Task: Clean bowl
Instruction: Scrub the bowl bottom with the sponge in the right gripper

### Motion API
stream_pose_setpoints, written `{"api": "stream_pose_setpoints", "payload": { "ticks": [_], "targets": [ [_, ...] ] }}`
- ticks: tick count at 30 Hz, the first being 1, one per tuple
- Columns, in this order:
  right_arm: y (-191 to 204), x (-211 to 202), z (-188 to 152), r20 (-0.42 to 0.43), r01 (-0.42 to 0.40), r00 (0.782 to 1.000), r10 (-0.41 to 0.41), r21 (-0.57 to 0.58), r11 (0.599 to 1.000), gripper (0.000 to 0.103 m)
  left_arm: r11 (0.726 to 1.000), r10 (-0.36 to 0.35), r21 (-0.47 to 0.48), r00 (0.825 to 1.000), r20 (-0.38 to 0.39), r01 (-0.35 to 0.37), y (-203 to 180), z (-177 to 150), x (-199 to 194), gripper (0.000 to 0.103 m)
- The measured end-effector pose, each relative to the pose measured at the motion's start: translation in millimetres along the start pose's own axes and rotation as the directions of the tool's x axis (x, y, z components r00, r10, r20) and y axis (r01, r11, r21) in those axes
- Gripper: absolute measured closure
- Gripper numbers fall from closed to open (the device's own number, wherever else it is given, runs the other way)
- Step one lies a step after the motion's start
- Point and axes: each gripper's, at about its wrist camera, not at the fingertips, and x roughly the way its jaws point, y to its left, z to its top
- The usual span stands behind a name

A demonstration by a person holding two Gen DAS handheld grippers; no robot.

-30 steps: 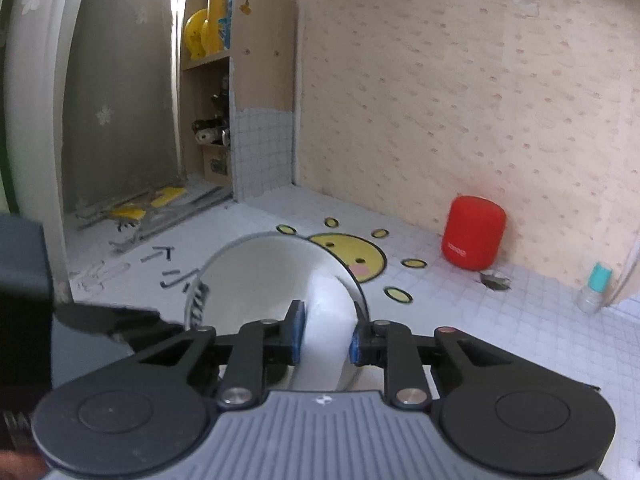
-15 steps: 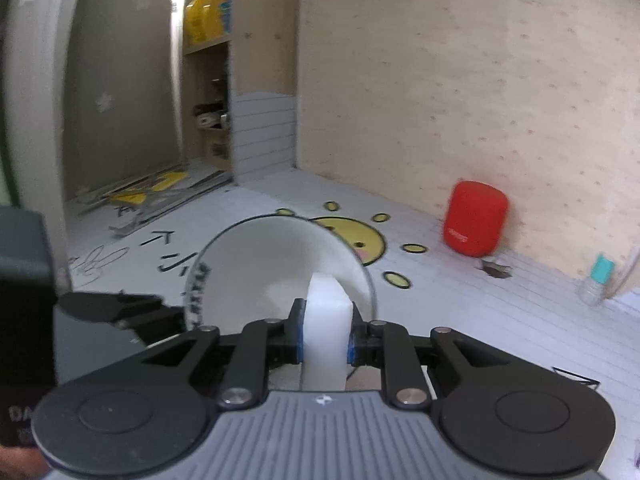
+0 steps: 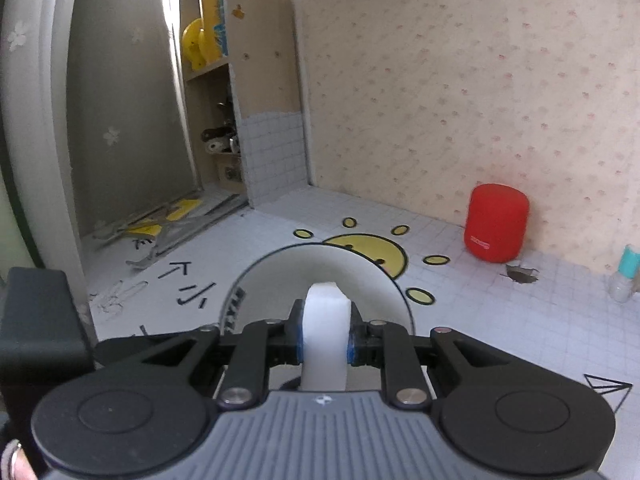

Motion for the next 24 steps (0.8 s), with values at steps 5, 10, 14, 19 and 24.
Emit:
{"api": "stream_pose_setpoints", "payload": {
  "ticks": [5, 10, 14, 19, 24],
  "targets": [
    [-1, 0, -3, -0.008, 0.033, 0.999, -0.033, -0.005, 0.999, 0.086, 0.999, 0.015, 0.035, 1.0, -0.015, -0.014, -1, 1, -3, 0.057],
    [-6, -4, -6, 0.001, 0.046, 0.999, -0.046, 0.025, 0.999, 0.086, 0.998, 0.027, 0.051, 0.999, -0.021, -0.026, 0, 0, -7, 0.058],
    [-7, -5, -3, 0.013, 0.032, 0.999, -0.032, 0.049, 0.998, 0.086, 0.999, 0.036, 0.039, 0.999, -0.03, -0.034, 3, -1, -12, 0.06],
    [5, -2, 2, 0.013, -0.027, 1.0, 0.026, 0.042, 0.999, 0.086, 0.998, 0.055, 0.031, 0.998, -0.03, -0.054, 1, -4, -17, 0.06],
    [14, -5, -9, -0.018, -0.044, 0.999, 0.044, -0.005, 0.999, 0.086, 0.998, 0.06, 0.035, 0.998, -0.02, -0.06, 3, -8, -23, 0.06]
  ]
}}
